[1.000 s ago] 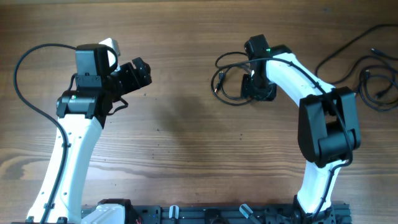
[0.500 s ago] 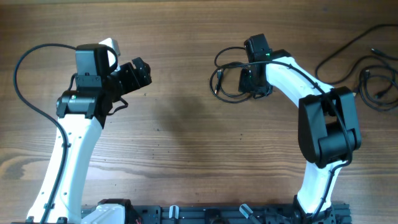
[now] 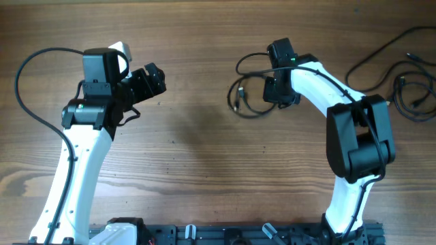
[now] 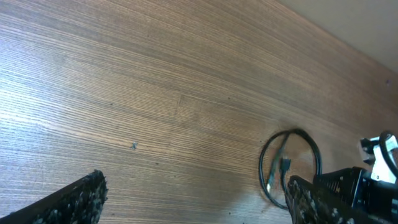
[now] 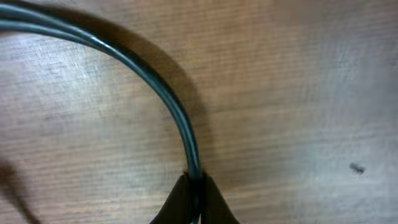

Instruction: Untangle cables

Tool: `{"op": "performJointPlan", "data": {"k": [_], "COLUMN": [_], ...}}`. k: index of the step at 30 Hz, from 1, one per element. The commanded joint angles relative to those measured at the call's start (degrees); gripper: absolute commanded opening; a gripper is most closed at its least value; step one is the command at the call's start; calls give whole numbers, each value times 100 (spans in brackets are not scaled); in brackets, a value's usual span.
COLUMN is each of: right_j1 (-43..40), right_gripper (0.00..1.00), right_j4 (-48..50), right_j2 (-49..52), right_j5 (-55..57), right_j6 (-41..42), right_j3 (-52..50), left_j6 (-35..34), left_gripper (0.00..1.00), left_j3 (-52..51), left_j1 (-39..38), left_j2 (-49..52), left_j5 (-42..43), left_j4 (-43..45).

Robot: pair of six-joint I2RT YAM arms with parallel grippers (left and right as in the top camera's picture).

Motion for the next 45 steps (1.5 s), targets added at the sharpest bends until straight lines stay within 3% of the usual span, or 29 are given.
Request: {"op": "performJointPlan", "data": {"k": [1,8,18,20,24,30,34,35,36,37,45], "right_j1": [-330,-1692,-3386,-3508,-3364,-3270,-3342,-3362,-3373,-3379,-3364], "right_gripper": [4,4,4,4,4,4,5,22,64,100,100], "right_j4": [-39,168,1263,1510,1674,2164,1895,1853,1812,1740,575], "right_j2": [160,146,153,155,251,754,807,807,807,807,-271], "right_j5": [203,203,63,-479,-450,-380,96,83,-4,-122,-1318], "right_j6": [-352,-656,-345,-581,-614,-105,291,289,225,90,-901], "right_j3": [765,2339,2382,2382,2382,2382,2382,2382,2382,2382,2385], "left_j6": [-13,-13,-13,-15,-55,-142,-142,-142,-142,-142,-140], "left_gripper": [94,94,94,94,94,95,95,96,97,98,100], "left_j3": [31,31,31,31,31,31,31,31,31,31,31], "left_j1": [11,11,11,11,11,11,11,11,11,11,11], "left_j2": [33,33,33,33,37,37,37,37,42,44,59], "left_j5": [-70,-70,-70,-70,-68,-68,-68,-68,-68,-68,-72], "left_j4": [4,11,111,157,175,173,175,175,175,175,131]}}
